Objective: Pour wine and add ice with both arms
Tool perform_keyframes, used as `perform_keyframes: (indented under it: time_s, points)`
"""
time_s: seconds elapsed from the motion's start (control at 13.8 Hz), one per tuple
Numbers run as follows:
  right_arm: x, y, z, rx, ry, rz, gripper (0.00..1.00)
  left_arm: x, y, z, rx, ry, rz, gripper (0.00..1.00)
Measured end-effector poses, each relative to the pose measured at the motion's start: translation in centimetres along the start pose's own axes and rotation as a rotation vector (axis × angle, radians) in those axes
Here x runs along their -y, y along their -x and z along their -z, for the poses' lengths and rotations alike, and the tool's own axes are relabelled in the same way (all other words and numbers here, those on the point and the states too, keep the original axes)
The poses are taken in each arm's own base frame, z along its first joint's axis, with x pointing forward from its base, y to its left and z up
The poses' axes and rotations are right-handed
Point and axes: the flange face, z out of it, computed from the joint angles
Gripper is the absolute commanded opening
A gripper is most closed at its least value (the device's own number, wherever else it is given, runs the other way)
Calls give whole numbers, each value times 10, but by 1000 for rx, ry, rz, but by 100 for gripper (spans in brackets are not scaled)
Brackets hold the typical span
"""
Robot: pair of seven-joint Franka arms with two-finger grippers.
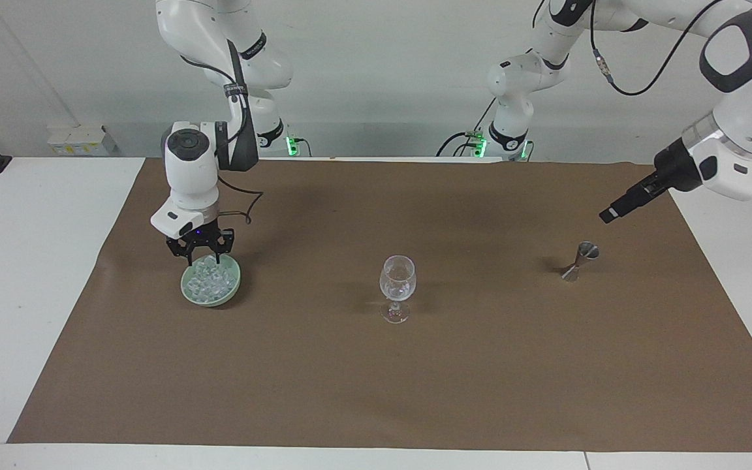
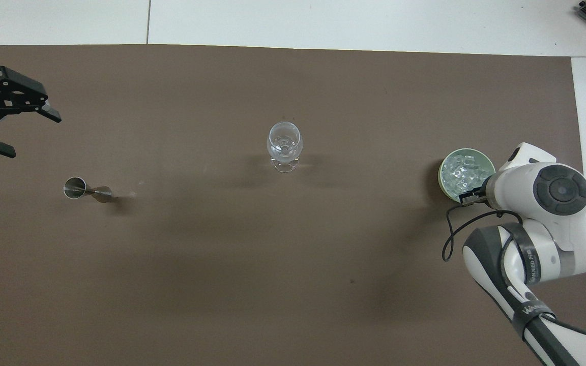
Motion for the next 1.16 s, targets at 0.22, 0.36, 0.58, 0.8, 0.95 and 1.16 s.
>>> perform_keyframes:
  time_s: [0.22,0.36,0.58,0.8,0.95,1.16]
  points:
    - [1,1,-1,3,2,4,36,-29,27,6,-94,-90,-251,100]
    - [1,1,-1,3,2,5,21,-29,25,5,-120,-112,-372,100]
    - [2,1,-2,3,2,6,0,-20,13,-3,-147,-122,-528,100]
    - [2,1,-1,3,2,7,0,-11,8,-9,-165,-128,-567,100]
    - [2,1,-1,3,2,7,14,-10,10,-11,-167,-131,-569,100]
    - [3,0,-1,-3,2,9,20,-9,12,-10,-168,-134,-567,100]
